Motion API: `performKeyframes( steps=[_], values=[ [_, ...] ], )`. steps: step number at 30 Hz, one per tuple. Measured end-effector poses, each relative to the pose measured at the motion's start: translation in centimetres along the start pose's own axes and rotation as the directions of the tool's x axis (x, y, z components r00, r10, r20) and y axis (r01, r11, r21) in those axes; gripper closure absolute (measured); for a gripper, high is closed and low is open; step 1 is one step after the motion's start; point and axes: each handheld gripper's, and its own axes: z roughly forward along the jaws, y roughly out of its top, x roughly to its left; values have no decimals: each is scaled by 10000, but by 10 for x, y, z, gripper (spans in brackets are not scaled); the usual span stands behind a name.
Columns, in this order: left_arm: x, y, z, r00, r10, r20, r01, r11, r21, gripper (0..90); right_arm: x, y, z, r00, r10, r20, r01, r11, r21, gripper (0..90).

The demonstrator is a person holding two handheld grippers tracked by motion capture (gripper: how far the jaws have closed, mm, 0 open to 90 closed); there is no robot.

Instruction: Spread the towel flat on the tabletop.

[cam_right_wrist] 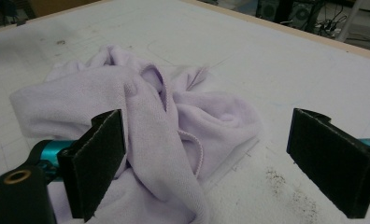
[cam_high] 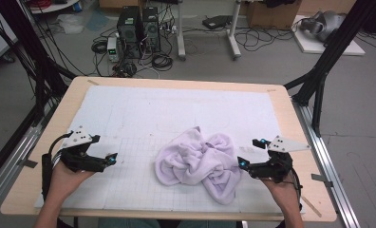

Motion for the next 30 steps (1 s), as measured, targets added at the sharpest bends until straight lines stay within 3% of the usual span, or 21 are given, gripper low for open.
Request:
performKeyframes(
  steps=[20,30],
  values=[
    [-4,1,-1,9999,72,88,-72,10000,30,60,0,-8,-3,9998,177,62,-179,9996,207,110],
    [-6,3,2,9998,45,213,-45,10000,-24,61,3,7,7,9999,105,-74,-103,9993,373,111]
  ],
)
